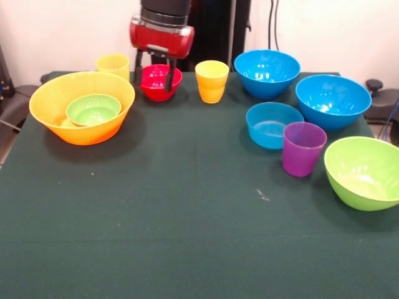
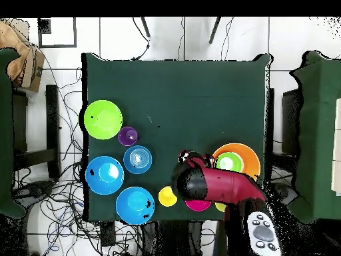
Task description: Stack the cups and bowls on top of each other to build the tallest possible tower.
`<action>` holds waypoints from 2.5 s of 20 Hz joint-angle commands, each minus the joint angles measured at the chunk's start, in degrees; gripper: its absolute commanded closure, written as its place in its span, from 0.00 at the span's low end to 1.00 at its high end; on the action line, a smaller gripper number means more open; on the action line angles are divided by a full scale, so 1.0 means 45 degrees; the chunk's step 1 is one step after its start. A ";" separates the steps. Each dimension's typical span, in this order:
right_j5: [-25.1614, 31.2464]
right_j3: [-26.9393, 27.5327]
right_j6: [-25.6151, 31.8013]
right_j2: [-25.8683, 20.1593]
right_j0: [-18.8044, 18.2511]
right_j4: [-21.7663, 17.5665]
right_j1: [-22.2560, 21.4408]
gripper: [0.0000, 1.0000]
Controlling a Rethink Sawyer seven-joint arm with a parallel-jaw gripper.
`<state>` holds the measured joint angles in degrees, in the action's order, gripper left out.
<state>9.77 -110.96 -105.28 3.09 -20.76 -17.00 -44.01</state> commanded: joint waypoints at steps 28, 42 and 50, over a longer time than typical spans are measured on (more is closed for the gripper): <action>0.2795 0.1907 -0.2887 0.1765 0.3826 0.3333 0.1152 0.00; 0.2802 0.2244 -0.3281 0.2416 0.4907 0.4078 0.1612 0.00; 0.2980 0.2727 -0.3786 0.2928 0.5957 0.4785 0.2142 0.00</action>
<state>17.04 -102.49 -109.27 17.83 2.96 1.21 -38.24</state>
